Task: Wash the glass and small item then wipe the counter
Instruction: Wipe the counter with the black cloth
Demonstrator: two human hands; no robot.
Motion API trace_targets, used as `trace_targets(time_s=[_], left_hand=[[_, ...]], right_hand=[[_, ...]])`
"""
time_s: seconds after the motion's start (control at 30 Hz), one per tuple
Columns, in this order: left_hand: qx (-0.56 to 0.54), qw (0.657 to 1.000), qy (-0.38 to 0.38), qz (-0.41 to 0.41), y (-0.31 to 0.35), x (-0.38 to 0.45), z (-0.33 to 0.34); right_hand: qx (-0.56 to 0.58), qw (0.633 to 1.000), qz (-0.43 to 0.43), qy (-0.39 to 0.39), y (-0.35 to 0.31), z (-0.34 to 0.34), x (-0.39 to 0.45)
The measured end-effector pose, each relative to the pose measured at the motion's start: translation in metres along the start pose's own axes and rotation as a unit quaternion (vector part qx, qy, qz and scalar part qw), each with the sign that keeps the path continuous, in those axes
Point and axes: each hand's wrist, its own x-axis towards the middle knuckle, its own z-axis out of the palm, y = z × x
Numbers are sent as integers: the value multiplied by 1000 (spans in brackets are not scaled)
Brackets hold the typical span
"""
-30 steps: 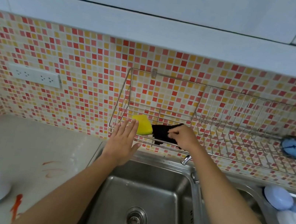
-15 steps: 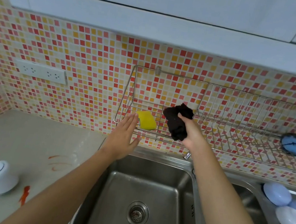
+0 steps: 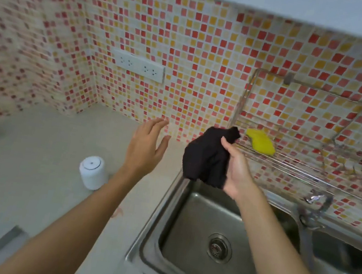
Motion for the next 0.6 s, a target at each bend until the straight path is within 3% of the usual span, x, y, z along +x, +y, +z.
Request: trace_targets(time_s=[0.13,0.2,0.27,0.33,0.4,0.47,0.6], left_hand=[[32,995,11,-94,-77,-45,-15],[38,990,6,-134,-110,-70,-19],[15,981,-2,-192,-138,-92,-22],[-26,967,-6,-252,-160,-110,-22],[-62,952,-19,-298,-178,-126,-18],[-91,938,-51,-331,-199,-138,-9],[-159,918,-95,-352,-235,-146,9]], right_hand=[[-108,992,27,53,83,17,39],[-278,957,3,83,126,25,53],[-484,870,-52,81,169,27,64],[-609,787,-93,-5,211,24,71],[-724,677,-70,-111,251,19,74],[-801,581,-44,-139,286,13,75],[-827,532,-174,-49,312,8,82]])
